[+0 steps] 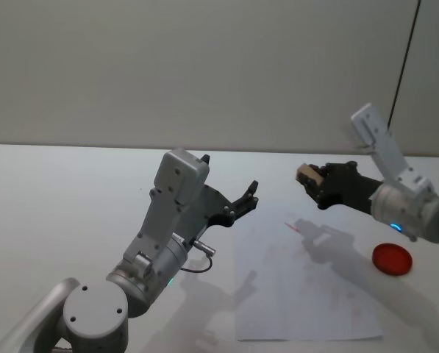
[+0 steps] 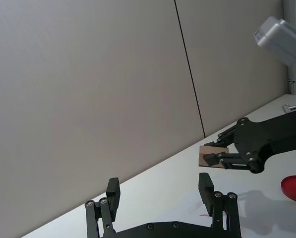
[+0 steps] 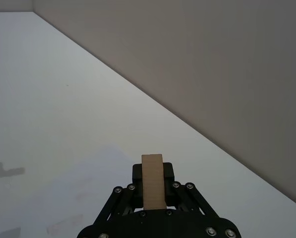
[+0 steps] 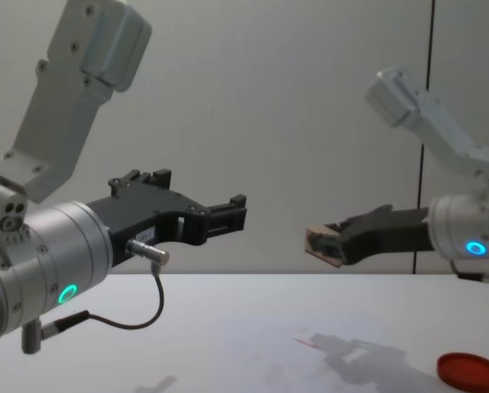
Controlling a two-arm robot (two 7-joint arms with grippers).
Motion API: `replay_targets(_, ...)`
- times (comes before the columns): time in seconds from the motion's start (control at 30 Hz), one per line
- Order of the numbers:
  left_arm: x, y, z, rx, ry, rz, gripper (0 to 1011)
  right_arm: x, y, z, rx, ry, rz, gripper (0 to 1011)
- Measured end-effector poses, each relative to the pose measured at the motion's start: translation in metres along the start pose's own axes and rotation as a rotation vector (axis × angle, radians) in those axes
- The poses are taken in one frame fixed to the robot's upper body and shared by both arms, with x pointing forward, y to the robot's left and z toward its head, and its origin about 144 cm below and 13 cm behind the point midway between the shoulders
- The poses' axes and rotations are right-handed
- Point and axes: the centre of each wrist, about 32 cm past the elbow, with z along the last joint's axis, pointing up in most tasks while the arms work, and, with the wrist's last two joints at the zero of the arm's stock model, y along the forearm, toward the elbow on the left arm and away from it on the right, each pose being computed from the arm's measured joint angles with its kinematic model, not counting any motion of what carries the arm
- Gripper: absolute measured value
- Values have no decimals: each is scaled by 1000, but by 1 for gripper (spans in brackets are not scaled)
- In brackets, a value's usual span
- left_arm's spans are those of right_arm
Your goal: Use the one hand to pick up the stamp and affix it onto the A4 paper.
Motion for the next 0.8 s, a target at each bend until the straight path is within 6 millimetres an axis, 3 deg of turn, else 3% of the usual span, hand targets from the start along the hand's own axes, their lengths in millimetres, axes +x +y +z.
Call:
replay_targets(0.3, 0, 0, 0, 0, 0, 0, 1002, -3, -26, -4, -19, -2, -47, 219)
replay_targets(0.8, 0, 0, 0, 0, 0, 0, 1002, -10, -54, 0, -63, 98, -109, 219)
